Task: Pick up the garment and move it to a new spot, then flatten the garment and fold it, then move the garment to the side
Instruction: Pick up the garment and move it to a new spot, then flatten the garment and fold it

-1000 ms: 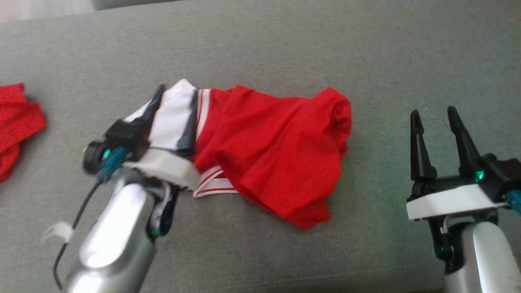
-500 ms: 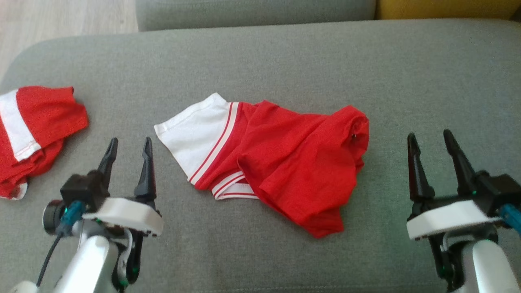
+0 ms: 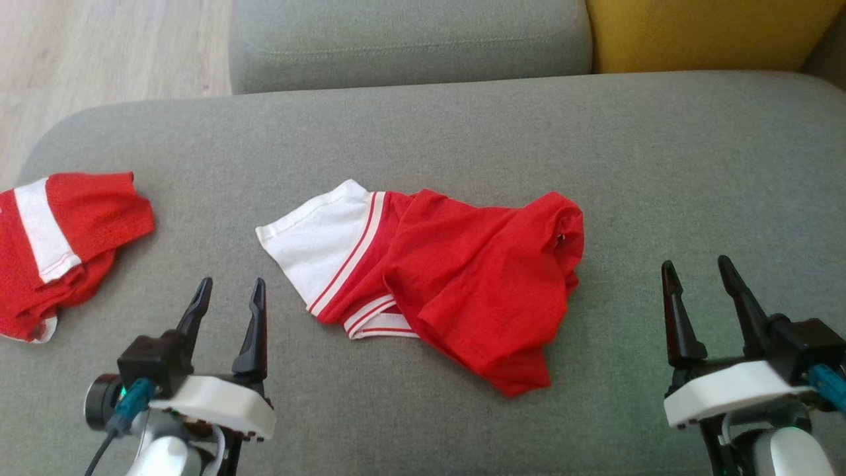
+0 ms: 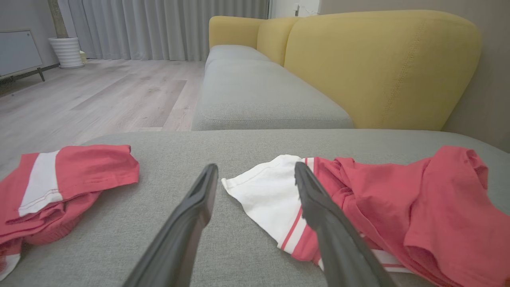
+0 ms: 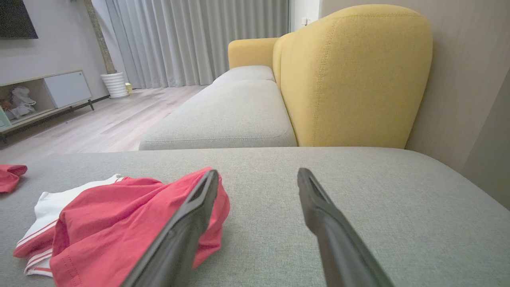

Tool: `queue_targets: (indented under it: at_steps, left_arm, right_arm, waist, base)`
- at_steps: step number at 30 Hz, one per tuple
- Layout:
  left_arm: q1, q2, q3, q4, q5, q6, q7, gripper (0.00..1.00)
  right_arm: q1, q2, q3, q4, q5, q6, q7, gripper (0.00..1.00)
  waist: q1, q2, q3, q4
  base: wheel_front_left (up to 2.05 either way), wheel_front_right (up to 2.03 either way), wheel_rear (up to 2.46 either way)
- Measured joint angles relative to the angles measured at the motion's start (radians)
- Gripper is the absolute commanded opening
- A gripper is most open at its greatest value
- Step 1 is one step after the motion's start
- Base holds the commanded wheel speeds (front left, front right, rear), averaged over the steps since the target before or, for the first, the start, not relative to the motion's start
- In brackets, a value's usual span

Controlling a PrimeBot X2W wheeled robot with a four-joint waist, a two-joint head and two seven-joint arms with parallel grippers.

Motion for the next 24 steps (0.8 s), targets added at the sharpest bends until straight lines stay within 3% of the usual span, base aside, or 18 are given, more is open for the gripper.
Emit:
queue_targets:
  at_steps: [24]
  left_arm:
    - [0.027,0.011,-0.005,-0.027,-0.001,0.016,0.004,1.0]
  right_arm:
    - [0.015,0.0,-0.009,-0.013,0.027,0.0,0.006,1.0]
  waist:
    - [0.0,0.0,-0.008,0.01]
  base:
    - [0.0,0.0,0.0]
